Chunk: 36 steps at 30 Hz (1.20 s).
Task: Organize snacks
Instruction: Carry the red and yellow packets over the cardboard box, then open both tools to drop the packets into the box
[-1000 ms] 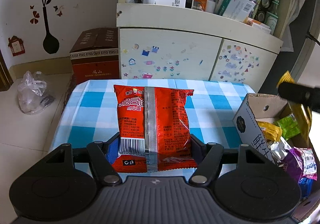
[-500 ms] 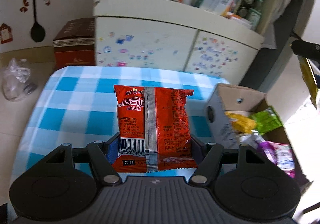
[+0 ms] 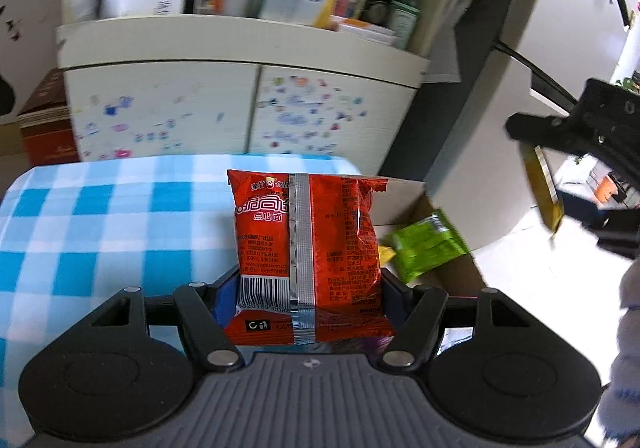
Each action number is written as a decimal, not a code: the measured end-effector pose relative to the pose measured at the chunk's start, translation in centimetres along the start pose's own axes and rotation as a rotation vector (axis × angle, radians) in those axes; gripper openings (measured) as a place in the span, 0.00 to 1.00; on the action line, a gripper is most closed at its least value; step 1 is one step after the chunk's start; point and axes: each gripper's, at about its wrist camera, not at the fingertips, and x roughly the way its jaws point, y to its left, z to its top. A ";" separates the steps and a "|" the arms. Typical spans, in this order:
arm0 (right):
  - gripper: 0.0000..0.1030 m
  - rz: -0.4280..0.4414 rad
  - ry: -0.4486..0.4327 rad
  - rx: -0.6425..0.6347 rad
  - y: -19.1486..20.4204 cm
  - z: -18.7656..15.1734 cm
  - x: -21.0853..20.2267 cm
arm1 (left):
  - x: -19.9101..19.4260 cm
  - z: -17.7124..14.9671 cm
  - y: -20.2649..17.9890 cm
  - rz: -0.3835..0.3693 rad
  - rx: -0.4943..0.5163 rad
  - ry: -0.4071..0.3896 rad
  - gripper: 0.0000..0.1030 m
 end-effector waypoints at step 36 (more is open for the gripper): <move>0.88 -0.062 0.048 0.057 -2.7 -1.0 -0.7 | -2.4 -0.3 -3.6 0.222 0.102 0.077 0.98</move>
